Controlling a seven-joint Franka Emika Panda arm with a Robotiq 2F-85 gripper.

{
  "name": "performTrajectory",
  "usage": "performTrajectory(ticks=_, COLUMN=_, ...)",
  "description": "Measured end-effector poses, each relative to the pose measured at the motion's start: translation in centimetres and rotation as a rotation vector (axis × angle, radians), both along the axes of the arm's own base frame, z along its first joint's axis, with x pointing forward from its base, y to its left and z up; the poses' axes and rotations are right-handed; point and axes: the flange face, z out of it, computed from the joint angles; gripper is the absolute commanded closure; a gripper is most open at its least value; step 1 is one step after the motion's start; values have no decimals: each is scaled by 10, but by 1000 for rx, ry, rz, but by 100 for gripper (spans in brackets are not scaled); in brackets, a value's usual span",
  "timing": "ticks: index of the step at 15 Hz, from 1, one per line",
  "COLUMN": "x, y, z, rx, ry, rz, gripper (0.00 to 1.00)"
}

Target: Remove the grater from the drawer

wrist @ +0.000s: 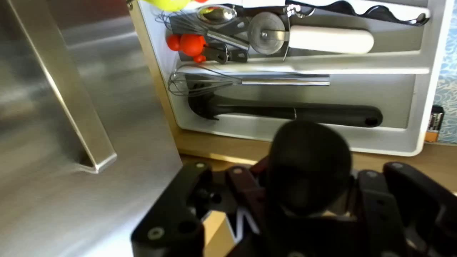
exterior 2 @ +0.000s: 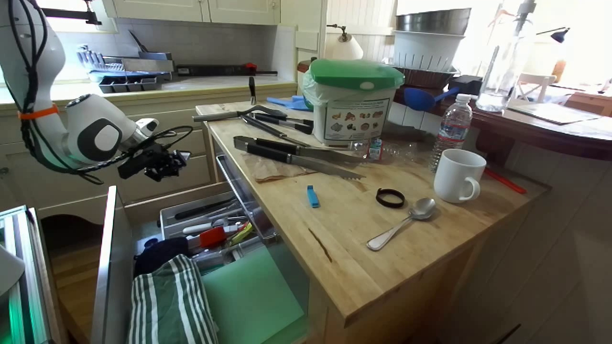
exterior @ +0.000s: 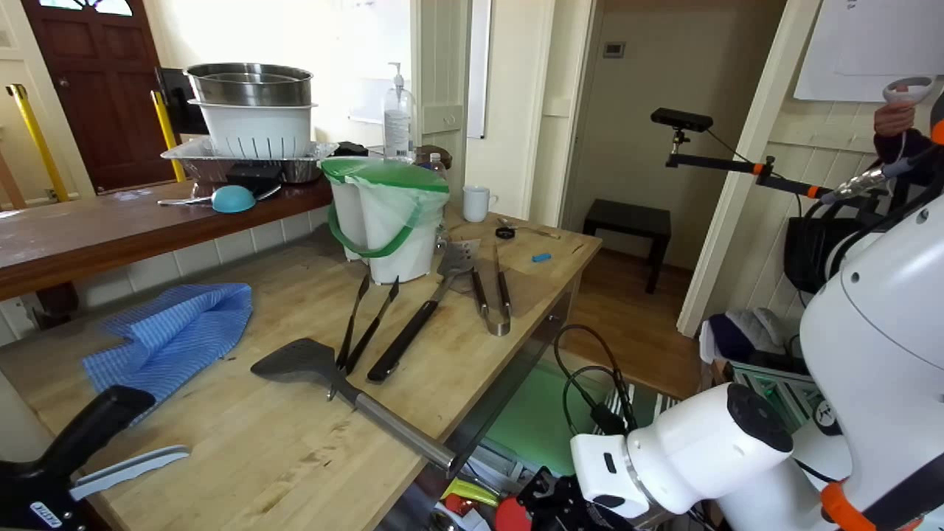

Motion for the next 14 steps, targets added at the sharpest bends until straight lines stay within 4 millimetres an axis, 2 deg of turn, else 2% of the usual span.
performTrajectory(ticks=4, x=-16, y=6, z=13, rx=-28, ry=-48, rz=157, gripper=100)
performTrajectory(ticks=8, x=-32, y=12, z=42, rx=-25, ry=-107, rz=256, gripper=100)
performTrajectory(ticks=11, x=-21, y=24, z=65, rx=13, ry=-163, rz=260, gripper=100)
performTrajectory(ticks=14, x=-17, y=23, z=94, rx=65, ry=-229, rz=228, gripper=100)
